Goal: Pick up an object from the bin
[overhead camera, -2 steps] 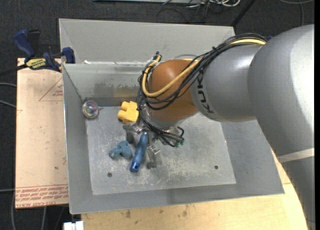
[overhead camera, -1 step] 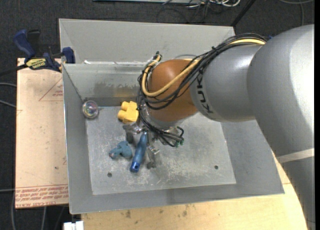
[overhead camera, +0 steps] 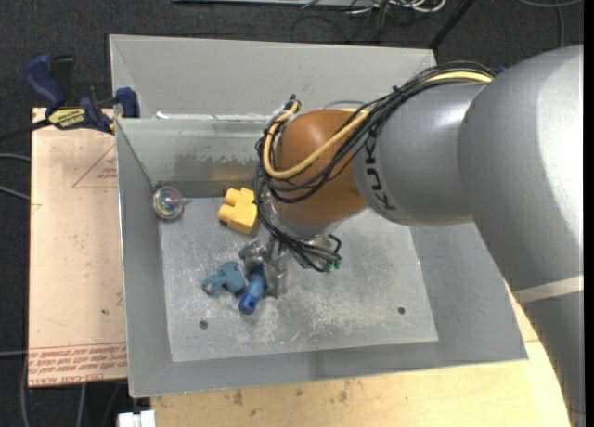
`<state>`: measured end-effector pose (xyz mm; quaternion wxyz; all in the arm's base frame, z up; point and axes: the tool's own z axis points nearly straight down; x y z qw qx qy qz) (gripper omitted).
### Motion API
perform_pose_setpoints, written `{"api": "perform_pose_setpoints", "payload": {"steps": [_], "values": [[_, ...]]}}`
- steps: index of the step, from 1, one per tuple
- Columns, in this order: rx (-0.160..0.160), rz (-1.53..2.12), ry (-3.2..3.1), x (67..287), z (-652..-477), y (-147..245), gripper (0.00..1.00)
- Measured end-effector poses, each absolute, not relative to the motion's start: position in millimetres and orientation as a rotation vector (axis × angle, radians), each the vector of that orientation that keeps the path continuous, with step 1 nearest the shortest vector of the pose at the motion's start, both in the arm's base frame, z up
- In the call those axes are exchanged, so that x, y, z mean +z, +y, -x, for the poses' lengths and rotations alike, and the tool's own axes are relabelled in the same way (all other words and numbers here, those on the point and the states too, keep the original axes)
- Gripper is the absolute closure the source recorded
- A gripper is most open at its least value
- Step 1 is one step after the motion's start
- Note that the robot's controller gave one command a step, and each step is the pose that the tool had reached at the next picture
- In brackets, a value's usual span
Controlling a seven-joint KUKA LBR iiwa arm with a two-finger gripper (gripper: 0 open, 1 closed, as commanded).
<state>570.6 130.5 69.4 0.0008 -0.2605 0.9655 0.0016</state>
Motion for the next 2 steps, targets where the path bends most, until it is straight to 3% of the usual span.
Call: {"api": "perform_pose_setpoints", "payload": {"steps": [1,2], "values": [[0.0,0.812,3.025,170.5,-572.4,131.4,1.0],[0.001,0.809,3.032,181.9,-573.2,131.8,1.0]]}}
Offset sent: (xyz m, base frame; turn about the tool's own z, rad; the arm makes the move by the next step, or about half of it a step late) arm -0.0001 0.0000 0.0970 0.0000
